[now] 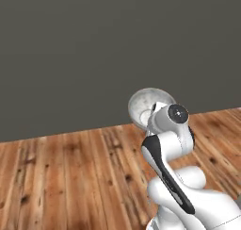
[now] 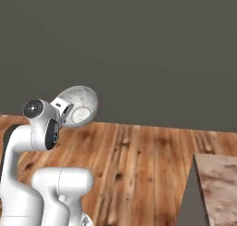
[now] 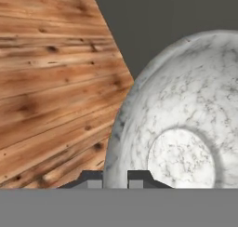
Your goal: Move the bowls from the cabinet to the plates on the dining table.
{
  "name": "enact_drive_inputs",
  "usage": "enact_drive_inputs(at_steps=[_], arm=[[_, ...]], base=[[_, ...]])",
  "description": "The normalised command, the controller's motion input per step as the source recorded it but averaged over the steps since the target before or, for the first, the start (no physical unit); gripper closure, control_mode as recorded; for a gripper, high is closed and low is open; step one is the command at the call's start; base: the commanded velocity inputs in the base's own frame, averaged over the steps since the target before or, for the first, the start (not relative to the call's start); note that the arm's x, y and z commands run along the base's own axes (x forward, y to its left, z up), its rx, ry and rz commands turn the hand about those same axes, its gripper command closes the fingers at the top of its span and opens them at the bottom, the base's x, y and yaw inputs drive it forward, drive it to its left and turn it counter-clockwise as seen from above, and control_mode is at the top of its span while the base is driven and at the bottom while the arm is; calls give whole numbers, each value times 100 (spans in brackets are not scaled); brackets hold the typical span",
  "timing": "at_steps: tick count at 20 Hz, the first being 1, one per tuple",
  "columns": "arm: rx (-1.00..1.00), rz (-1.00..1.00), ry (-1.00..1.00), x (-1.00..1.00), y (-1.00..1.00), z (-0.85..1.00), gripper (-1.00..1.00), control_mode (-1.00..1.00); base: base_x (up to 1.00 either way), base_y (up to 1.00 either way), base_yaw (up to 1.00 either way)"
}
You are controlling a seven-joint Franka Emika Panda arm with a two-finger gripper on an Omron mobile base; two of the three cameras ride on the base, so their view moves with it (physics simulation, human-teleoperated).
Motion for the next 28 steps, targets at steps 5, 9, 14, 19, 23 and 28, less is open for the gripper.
enact_drive_inputs(at_steps=[5,9,14,19,23,28], arm=[[0,0,0,0,0,0,100,100],[0,0,0,0,0,0,100,100],[0,0,0,0,0,0,100,100],[0,0,0,0,0,0,100,100],[0,0,0,0,0,0,100,100],[0,0,0,0,0,0,100,100]], base=[[100,21,-43],[97,15,-48],[86,10,-50],[47,0,-50],[32,0,-51],[44,0,-52]])
